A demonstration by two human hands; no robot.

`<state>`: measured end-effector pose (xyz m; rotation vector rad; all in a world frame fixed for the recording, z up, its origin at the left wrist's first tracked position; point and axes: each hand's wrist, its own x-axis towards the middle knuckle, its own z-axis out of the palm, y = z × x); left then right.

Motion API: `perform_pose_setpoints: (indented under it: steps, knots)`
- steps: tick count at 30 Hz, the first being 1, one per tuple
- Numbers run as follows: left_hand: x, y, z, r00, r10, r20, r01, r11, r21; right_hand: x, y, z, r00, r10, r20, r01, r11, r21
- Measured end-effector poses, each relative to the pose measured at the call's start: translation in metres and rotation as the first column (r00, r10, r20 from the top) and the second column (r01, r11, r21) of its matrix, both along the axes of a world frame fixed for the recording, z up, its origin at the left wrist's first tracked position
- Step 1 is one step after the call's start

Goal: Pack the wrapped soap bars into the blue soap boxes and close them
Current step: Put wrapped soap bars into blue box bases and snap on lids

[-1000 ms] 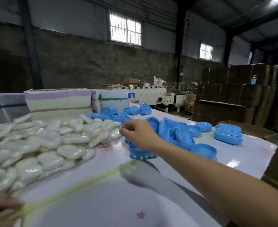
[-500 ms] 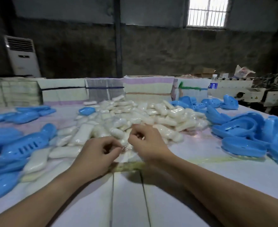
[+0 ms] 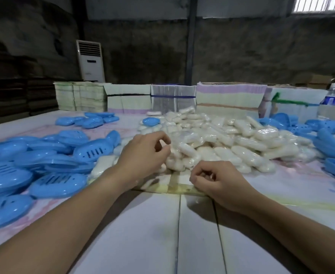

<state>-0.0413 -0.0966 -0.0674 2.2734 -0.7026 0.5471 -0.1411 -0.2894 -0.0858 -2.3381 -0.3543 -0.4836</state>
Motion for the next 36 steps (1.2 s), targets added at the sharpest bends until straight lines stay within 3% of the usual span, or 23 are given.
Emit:
perform_pose_setpoints:
  steps: [3, 6, 10, 17, 33, 36]
  knots:
    - [0.027, 0.026, 0.008, 0.972, 0.235, 0.025, -0.235, 0.955, 0.180, 0.000, 0.000, -0.001, 1.000, 0.024, 0.005, -0.024, 1.000, -0.016]
    - [0.055, 0.060, 0.008, 0.892, 0.451, -0.015, -0.424, 0.848, 0.317, 0.001, 0.000, -0.002, 0.999, 0.036, 0.002, -0.036, 0.999, -0.027]
    - [0.075, 0.084, -0.006, 0.802, 0.580, -0.144, -0.420, 0.719, 0.553, 0.000, 0.001, -0.001, 0.998, 0.056, -0.013, -0.056, 0.997, -0.056]
    - [0.080, 0.082, -0.016, 0.823, 0.543, -0.166, -0.402, 0.765, 0.503, -0.001, 0.002, 0.001, 0.998, 0.048, -0.041, -0.052, 0.994, -0.095]
    - [0.075, 0.072, -0.012, 0.770, 0.619, -0.156, -0.442, 0.694, 0.569, 0.000, 0.002, -0.001, 0.996, 0.058, -0.067, -0.064, 0.993, -0.098]
    - [0.072, 0.067, -0.007, 0.787, 0.606, -0.113, -0.483, 0.720, 0.499, 0.001, 0.001, -0.001, 0.996, 0.062, -0.061, -0.068, 0.994, -0.090]
